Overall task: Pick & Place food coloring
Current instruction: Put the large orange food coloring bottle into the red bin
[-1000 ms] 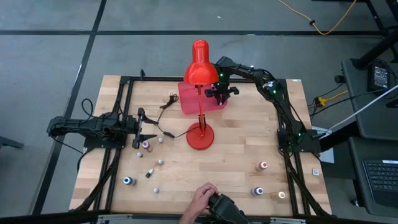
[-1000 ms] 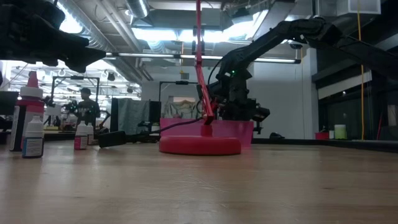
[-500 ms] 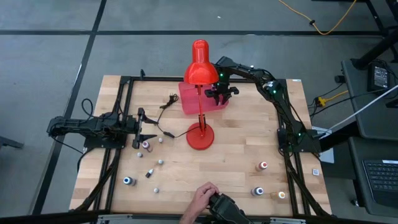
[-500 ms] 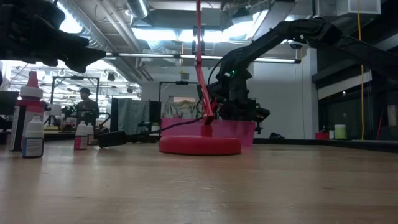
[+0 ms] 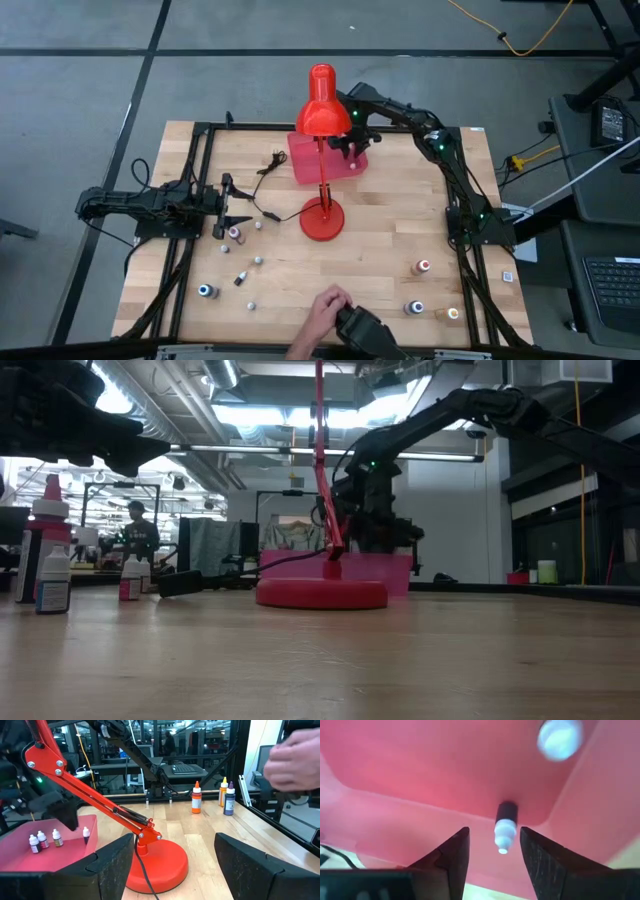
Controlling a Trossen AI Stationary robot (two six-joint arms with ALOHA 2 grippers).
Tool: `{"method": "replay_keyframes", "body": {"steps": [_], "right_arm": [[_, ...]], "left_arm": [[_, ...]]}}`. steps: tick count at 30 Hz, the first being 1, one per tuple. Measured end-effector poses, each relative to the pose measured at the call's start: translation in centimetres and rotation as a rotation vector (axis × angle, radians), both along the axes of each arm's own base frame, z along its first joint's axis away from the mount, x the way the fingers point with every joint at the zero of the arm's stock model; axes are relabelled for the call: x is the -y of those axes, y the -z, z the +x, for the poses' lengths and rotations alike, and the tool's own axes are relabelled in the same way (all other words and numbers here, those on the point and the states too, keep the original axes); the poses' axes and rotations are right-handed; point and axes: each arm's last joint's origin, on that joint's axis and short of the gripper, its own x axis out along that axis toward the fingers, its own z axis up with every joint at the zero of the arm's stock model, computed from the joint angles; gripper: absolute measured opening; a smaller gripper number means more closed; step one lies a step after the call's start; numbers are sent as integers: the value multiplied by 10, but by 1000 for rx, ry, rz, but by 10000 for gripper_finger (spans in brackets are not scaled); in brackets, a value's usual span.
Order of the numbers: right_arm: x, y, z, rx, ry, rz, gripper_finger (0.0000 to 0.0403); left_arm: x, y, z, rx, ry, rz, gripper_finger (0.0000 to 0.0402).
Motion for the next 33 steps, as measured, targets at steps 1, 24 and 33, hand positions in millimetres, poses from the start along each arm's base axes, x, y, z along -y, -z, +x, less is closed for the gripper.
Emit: {"method": "replay_keyframes", "body": {"steps": [1,24,33], "right_arm": [[2,-5,0,6,-12,-25,177],[-33,-181,-80,-45,-229,-671,177],[-113,-218,-138,30,-325,-716,177]], "left_arm": [[0,0,0,0,0,0,273],[0,0,0,0,0,0,272],[0,0,0,0,0,0,272]]}}
